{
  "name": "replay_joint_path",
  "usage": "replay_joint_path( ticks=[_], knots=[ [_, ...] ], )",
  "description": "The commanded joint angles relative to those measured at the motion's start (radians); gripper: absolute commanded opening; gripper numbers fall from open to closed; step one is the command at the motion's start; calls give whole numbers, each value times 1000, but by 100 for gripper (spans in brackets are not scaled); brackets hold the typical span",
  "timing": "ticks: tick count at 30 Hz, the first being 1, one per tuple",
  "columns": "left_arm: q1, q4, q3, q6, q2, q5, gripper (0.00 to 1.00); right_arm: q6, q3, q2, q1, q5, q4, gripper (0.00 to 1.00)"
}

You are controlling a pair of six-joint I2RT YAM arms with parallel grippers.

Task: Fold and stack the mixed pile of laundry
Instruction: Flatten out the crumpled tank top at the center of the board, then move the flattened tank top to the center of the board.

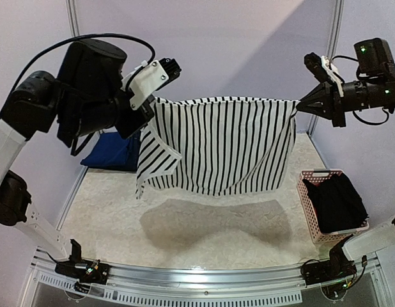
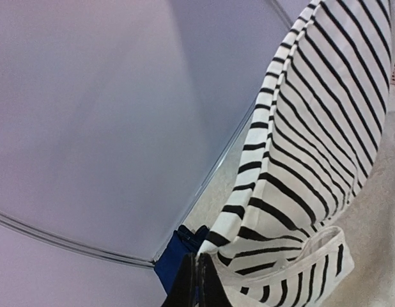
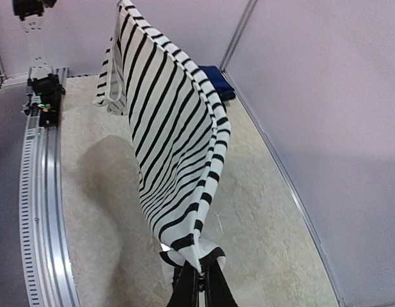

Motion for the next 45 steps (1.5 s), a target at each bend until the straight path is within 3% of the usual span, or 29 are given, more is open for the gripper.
replay_joint_path(
  ticks=[1,4,7,10,13,15,18,19,21,24,27,30,36,40,45],
  knots=[
    [-185,-59,41,-16,-27,-186,0,-57,23,-49,5,-204,-122,0],
    [-268,-61,58,-14,-21,-253,0,-67,18,-90,0,-261,-149,0],
    [-241,-25,26,-9,-22,-231,0,-49,-17,-114,-2,-254,-117,0],
    [-85,64,-61,-16,-38,-93,0,-12,-110,-94,-3,-136,-36,0],
    [155,149,-174,-68,-27,125,0,47,-259,-49,-22,-23,126,0],
    [291,218,-266,-87,30,237,0,76,-375,9,-69,15,249,0],
    [468,278,-277,-139,207,317,2,207,-451,146,-112,229,486,0],
    [514,280,-246,-172,282,315,4,243,-426,221,-126,302,535,2],
    [595,255,-121,-218,446,318,12,332,-299,408,-156,352,554,15],
    [668,134,175,-287,670,261,28,404,4,702,-182,361,424,28],
    [668,27,325,-316,716,244,36,443,181,846,-197,351,307,34],
    [642,73,126,-372,562,311,42,416,29,782,-199,300,339,37],
    [600,231,-521,-544,188,523,46,166,-464,394,-167,19,310,40],
    [560,292,-790,-656,18,630,46,20,-699,204,-57,79,287,41],
    [547,275,-944,-765,-49,649,45,-62,-897,97,106,196,326,42]
  ],
)
